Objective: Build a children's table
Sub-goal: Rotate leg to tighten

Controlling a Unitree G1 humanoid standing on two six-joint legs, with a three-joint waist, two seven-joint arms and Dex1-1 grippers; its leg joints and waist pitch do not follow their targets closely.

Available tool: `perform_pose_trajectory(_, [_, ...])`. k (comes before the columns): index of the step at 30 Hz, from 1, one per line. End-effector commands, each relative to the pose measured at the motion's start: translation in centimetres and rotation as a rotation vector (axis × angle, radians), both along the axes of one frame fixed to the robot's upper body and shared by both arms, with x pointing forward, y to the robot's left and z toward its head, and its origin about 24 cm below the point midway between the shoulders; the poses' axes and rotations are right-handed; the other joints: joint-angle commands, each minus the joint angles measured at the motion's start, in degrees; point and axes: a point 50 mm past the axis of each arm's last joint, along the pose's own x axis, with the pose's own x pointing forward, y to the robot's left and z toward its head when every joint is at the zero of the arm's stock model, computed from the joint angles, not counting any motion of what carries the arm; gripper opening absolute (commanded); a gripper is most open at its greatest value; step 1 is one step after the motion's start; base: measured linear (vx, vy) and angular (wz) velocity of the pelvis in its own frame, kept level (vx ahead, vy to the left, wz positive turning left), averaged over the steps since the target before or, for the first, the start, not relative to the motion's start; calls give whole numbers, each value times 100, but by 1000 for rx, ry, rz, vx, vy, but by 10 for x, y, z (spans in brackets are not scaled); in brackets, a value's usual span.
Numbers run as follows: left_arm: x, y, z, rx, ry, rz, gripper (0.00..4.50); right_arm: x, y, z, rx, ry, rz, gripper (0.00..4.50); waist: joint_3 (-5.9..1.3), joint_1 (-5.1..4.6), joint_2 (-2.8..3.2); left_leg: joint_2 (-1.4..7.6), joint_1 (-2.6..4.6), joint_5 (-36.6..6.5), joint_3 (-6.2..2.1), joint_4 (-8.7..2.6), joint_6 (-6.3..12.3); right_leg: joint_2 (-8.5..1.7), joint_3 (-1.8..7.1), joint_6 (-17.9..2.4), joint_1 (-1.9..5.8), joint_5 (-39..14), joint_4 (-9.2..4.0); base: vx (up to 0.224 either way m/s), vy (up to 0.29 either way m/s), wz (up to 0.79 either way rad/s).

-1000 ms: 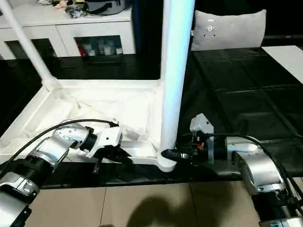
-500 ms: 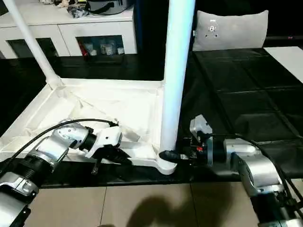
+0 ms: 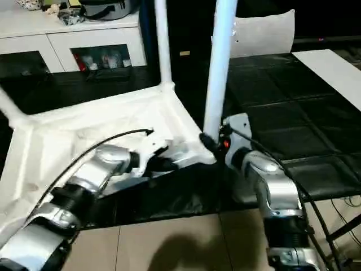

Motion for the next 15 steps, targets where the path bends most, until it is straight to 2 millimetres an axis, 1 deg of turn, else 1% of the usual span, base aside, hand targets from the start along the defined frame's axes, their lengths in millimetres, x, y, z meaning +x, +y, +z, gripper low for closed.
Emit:
perform_pose_trajectory(1, [4,-3,3,-13,-20,47,0,-3,13,-10,44,33,34,237,-368,25,-130,102,-78,-503,-15,-348,470,-301,224,-821,359,-1833,-417,0,0,0])
perform_pose_trajectory(2, [4,-5,3,-8,-29,44,0,-2,14,-8,50,19,35,237,-366,27,-128,104,-74,-514,-15,-348,480,-297,223,-832,357,-1836,-418,0,0,0])
perform_pose_trajectory(3, [4,-5,3,-6,-29,43,0,-2,14,-8,50,18,34,237,-354,24,-116,109,-67,-587,-13,-354,480,-294,220,-830,353,-1910,-433,0,0,0])
perform_pose_trajectory(4, [3,-3,3,4,-35,38,0,-2,13,-8,47,14,33,237,-340,22,-116,113,-59,-685,-16,-368,466,-292,218,-809,350,-2034,-449,0,0,0])
perform_pose_trajectory(5, [3,-3,2,8,-41,32,0,-3,12,-8,43,12,34,237,-340,23,-96,110,-59,-720,-20,-369,452,-297,217,-791,355,-2084,-451,0,0,0])
perform_pose_trajectory(6, [3,0,2,13,-46,26,0,-3,10,-7,39,10,40,237,-339,18,-107,112,-54,-771,-20,-374,431,-298,218,-759,353,-2146,-464,0,0,0])
perform_pose_trajectory(7, [2,4,2,21,-63,6,0,-5,5,-7,23,-1,62,237,-345,32,-116,118,-51,-774,-30,-376,420,-300,219,-722,360,-2138,-461,0,0,0])
perform_pose_trajectory(8, [2,4,2,22,-66,2,0,-6,5,-6,20,-4,66,237,-345,32,-116,118,-51,-774,-30,-376,420,-300,219,-722,360,-2138,-461,0,0,0])
perform_pose_trajectory(10, [1,8,2,27,-69,-14,0,-7,-2,-5,12,-11,82,275,-353,40,-118,117,-66,-702,-22,-368,461,-306,231,-777,368,-1966,-433,0,0,0])
perform_pose_trajectory(12, [0,9,2,30,-72,-30,0,-8,-6,-4,6,-16,94,282,-356,50,-116,127,-66,-671,-27,-365,483,-309,232,-810,370,-1878,-423,0,0,0])
perform_pose_trajectory(13, [-1,13,1,48,-70,-60,0,-11,-14,-3,-20,-23,132,291,-359,49,-117,123,-76,-629,-23,-359,525,-308,230,-854,379,-1776,-412,0,0,0])
perform_pose_trajectory(14, [-1,13,1,48,-70,-60,0,-11,-14,-3,-20,-23,132,304,-360,51,-123,120,-76,-623,-19,-350,534,-304,231,-864,383,-1754,-409,0,0,0])
perform_pose_trajectory(15, [-3,15,0,57,-77,-82,0,-12,-17,-3,-38,-23,153,316,-353,52,-116,123,-81,-621,-21,-355,554,-306,231,-879,382,-1757,-409,0,0,0])
